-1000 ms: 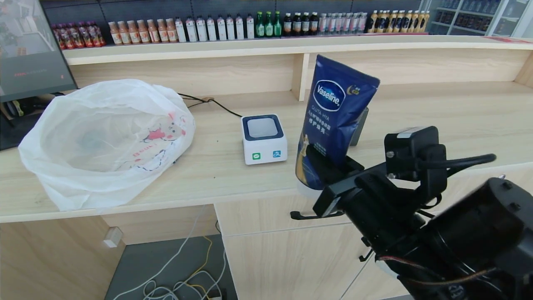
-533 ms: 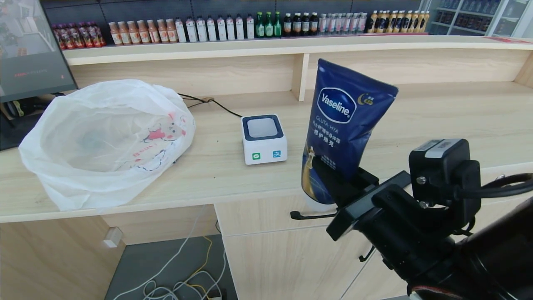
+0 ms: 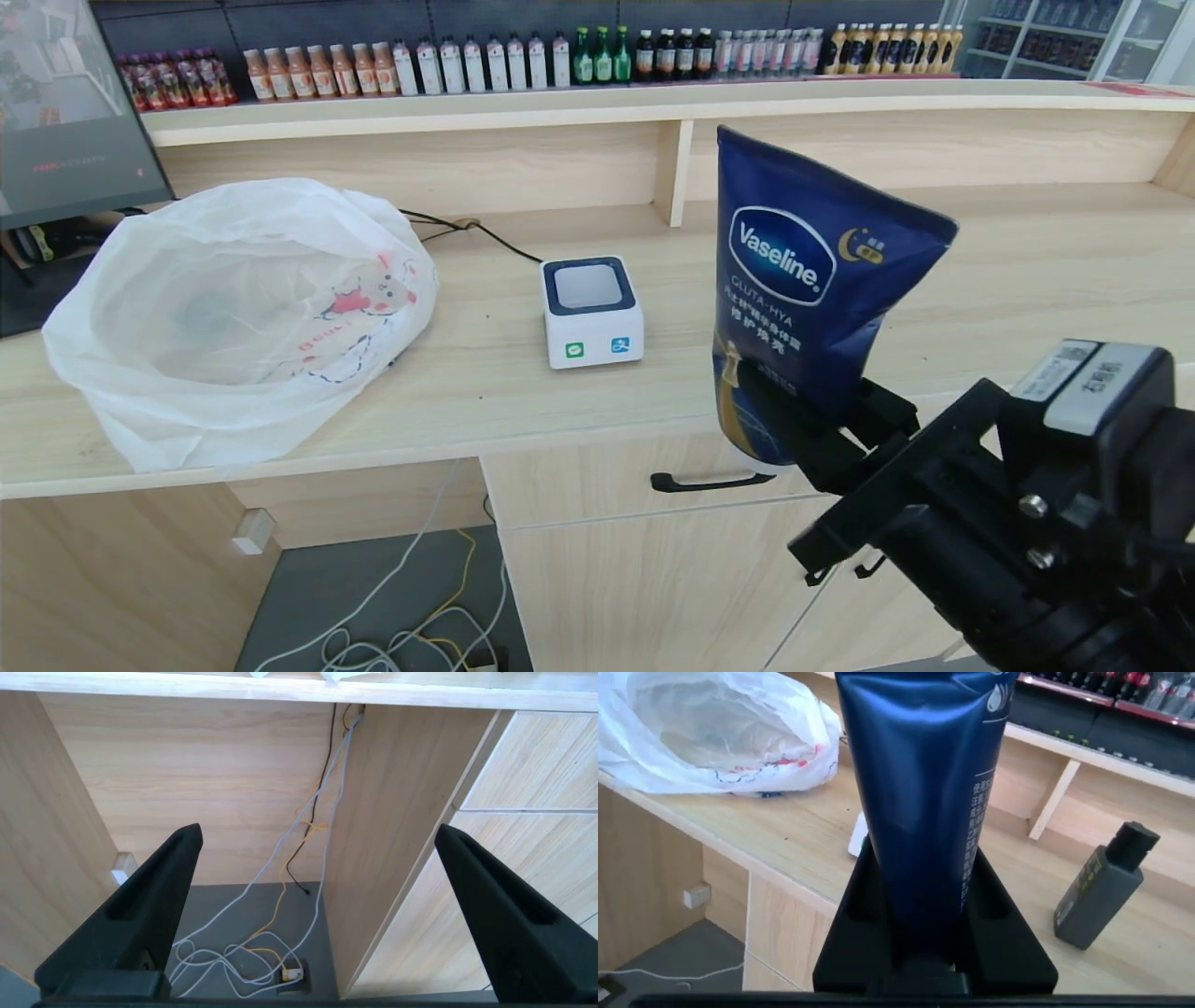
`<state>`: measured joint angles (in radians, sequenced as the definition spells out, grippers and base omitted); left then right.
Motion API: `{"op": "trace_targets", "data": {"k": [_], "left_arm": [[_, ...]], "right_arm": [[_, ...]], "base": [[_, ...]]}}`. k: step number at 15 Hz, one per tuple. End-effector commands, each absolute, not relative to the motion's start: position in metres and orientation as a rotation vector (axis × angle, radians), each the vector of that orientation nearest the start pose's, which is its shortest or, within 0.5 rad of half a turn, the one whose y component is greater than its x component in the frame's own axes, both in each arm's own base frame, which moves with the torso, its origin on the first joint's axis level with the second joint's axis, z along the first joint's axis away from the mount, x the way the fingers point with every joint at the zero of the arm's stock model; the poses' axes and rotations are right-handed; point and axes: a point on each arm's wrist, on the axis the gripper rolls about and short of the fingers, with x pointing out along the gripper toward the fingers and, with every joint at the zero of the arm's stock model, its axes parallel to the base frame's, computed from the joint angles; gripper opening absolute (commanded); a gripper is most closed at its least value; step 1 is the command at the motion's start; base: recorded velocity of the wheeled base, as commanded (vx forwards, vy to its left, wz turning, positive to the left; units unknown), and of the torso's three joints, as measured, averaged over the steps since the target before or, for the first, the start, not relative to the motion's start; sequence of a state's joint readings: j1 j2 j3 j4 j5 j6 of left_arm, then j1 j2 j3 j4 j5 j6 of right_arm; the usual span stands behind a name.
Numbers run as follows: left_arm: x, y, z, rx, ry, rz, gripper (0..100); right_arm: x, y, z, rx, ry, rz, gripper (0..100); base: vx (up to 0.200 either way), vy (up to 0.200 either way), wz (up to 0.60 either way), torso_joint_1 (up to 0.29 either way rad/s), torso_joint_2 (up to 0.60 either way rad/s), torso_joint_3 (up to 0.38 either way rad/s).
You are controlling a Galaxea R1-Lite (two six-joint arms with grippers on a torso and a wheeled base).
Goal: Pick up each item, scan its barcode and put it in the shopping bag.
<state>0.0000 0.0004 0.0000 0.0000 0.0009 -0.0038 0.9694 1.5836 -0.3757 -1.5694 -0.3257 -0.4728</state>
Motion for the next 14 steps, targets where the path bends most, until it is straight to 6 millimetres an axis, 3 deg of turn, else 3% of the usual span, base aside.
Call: {"op": "trace_targets", "data": {"k": [1,8,14], "left_arm": [[-0.023,0.000,0.075,-0.005,0.000,0.002,100],[-0.023,0.000,0.075,-0.005,0.000,0.000,100],[-0.023,0.000,0.075,-0.005,0.000,0.002,100]], "right_arm": [[0.126,0.179,0.204,-0.274,-0.485,0.586,0],[0.115,0.183,0.173,-0.746,-0.658,0.789,0],[0.108,0.191,0.167,-1.006,-0.933,0.893,0]], "base": [[0.000,0.000,0.00,0.000,0.00,0.000],[0.000,0.000,0.00,0.000,0.00,0.000],[0.000,0.000,0.00,0.000,0.00,0.000]]}}
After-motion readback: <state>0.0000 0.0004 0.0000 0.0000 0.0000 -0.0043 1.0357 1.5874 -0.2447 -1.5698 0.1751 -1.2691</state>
